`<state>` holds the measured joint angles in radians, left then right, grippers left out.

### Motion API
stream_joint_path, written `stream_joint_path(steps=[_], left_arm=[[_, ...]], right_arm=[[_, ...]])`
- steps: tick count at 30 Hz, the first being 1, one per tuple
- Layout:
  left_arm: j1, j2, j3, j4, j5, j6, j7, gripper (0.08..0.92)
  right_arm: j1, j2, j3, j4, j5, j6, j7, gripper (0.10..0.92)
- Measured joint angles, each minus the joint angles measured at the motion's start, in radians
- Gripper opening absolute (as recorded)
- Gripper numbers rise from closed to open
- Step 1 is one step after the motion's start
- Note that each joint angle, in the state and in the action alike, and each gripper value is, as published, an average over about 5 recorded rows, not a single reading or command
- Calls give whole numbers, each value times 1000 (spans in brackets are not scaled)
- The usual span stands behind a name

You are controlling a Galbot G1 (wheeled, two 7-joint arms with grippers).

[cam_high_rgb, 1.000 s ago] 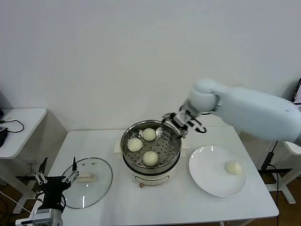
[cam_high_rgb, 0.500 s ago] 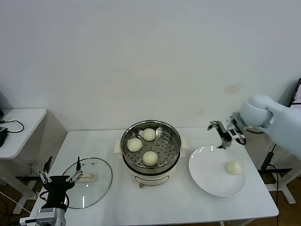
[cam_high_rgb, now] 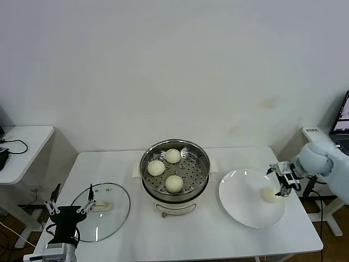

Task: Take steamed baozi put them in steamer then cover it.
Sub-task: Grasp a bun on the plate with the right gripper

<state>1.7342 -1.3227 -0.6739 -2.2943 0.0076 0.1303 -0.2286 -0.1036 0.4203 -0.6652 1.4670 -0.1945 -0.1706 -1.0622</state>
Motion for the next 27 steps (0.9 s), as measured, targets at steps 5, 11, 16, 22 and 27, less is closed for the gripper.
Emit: stream_joint_path(steps=[5,11,16,22,27], left_arm=[[7,-3,-5,-1,2,0,0,823],[13,-2,-13,-3,2,0,1,823],[13,-4,-13,-3,3,0,1,823],[12,-5,-14,-2,3,1,1,823],[12,-6,-14,-2,4,2,2,823]], right_arm=[[-71,19,57,-49,-32,6,1,823],[-123,58,100,-113,-61,13,7,823],[-143,98,120,-163,-78,16,18,823],[-152,144,131,-210,-98,16,27,823],[-162,169,136,-237,-114,14,27,821]])
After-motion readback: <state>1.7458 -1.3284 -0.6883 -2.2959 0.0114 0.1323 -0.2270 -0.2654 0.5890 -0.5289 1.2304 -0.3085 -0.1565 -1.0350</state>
